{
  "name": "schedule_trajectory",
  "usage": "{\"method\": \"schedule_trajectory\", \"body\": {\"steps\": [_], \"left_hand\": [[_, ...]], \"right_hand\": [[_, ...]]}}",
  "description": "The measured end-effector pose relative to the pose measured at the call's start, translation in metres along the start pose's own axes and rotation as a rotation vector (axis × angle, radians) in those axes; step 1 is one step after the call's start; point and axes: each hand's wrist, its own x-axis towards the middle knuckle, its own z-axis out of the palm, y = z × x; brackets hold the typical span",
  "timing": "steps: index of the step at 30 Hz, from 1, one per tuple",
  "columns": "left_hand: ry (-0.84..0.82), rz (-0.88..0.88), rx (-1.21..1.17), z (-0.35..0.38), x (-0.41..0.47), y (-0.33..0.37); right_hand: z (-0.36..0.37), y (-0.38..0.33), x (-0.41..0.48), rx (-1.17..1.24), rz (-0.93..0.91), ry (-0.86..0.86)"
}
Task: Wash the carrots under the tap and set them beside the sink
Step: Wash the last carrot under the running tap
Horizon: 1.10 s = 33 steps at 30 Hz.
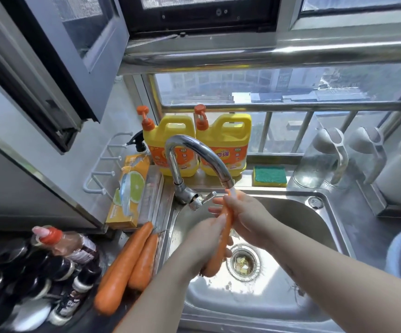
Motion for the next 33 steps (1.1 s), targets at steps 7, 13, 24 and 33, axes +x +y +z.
{"method": "schedule_trajectory", "body": {"steps": [7, 13, 24, 33], "left_hand": [[0.043, 0.096, 0.285, 0.016, 0.001, 0.004], [0.072, 0.099, 0.187, 0.019, 0.002, -0.004], [-0.062, -0.068, -0.133, 0.017, 0.003, -0.002], [-0.016, -0.047, -0.351, 0.019, -0.006, 0.011]], "right_hand": [[0.008, -0.012, 0.009, 0.03, 0.071, 0.164], [0.006, 0.004, -0.003, -0.119, 0.061, 0.057], [-0.02, -0.003, -0.001, -0.304, -0.051, 0.069], [-0.017, 0.001, -0.005, -0.354, -0.013, 0.033]]}}
